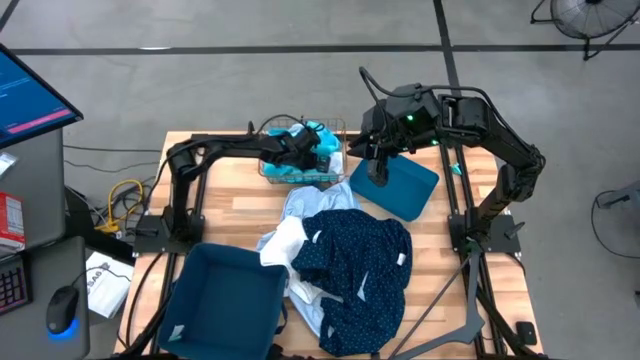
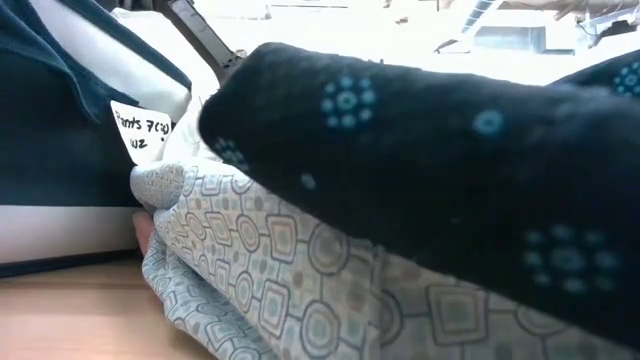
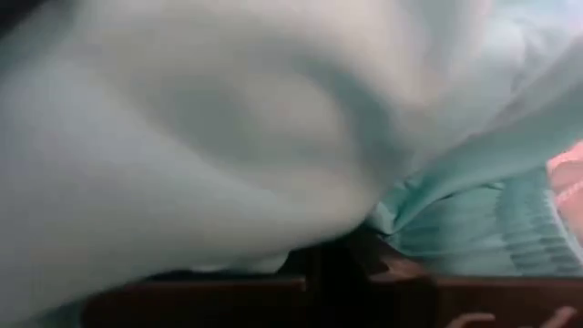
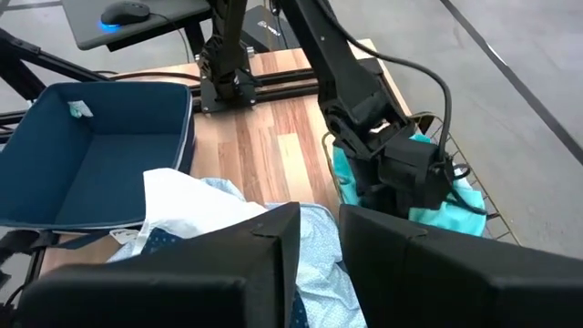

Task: Pick & Place Cloths
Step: Put the light blue shorts into the gold basket, then put the dark blue polo shirt into the blue bin

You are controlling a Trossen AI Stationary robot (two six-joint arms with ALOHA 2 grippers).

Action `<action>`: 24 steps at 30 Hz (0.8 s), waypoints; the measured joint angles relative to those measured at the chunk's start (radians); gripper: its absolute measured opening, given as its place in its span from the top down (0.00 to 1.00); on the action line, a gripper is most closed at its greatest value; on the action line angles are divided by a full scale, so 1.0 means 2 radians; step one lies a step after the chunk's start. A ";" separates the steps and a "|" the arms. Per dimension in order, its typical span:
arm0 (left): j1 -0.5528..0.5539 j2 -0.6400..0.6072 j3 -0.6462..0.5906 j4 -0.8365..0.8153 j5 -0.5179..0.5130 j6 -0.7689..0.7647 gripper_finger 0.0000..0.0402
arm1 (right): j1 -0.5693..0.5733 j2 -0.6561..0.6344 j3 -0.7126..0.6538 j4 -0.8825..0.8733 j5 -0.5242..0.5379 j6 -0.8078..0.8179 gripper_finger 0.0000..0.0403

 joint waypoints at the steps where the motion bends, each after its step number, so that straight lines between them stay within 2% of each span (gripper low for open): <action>1: 0.001 -0.007 -0.001 -0.004 -0.008 0.000 1.00 | 0.000 0.000 0.000 0.000 0.000 0.000 0.81; 9: 0.001 -0.070 -0.001 0.014 -0.021 0.009 1.00 | 0.000 0.000 0.000 0.001 0.000 -0.003 0.81; 15: -0.011 -0.122 -0.001 0.021 0.001 0.030 1.00 | 0.000 0.000 0.000 0.001 0.000 -0.008 0.81; 24: -0.039 -0.274 -0.001 0.032 0.035 0.137 1.00 | 0.000 0.000 0.000 -0.004 0.000 -0.008 0.81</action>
